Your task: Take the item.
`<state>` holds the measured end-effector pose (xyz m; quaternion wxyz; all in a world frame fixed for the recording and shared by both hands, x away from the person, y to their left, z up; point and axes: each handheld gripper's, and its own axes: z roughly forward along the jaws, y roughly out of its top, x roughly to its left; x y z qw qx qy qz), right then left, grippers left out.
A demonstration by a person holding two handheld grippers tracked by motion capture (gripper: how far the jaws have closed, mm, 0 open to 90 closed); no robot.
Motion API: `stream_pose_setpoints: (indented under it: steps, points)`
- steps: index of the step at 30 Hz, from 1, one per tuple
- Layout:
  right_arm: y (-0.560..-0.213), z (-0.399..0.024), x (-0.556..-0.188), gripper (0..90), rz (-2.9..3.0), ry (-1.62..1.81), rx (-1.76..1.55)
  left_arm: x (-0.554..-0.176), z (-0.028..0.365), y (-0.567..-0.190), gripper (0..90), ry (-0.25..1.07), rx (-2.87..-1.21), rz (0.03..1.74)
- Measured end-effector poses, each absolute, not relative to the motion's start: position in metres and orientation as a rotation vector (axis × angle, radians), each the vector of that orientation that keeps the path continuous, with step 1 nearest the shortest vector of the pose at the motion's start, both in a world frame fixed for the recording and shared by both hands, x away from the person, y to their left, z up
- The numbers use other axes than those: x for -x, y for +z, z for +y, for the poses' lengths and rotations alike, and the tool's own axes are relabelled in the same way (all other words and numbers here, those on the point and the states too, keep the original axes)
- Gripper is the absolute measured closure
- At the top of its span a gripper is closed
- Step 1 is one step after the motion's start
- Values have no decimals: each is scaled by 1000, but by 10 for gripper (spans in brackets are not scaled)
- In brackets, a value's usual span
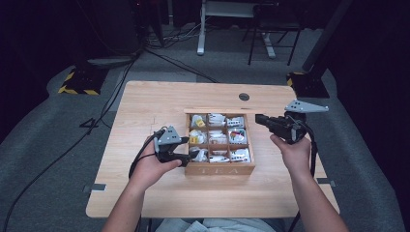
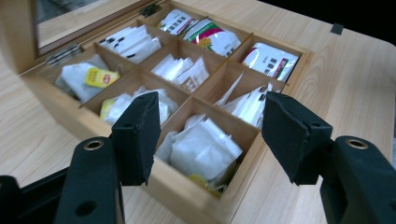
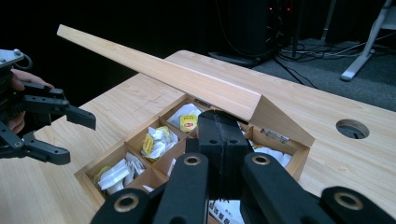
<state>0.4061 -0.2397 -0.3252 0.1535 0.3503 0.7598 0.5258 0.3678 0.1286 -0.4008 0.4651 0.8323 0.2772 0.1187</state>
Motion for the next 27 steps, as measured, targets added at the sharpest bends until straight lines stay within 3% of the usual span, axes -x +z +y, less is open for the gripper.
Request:
stream_pose_setpoints:
  steps: [27]
  points:
    - [-325,-240,-407,897,2184,1511,-998,-393,78,-410,446,229,-2078,636]
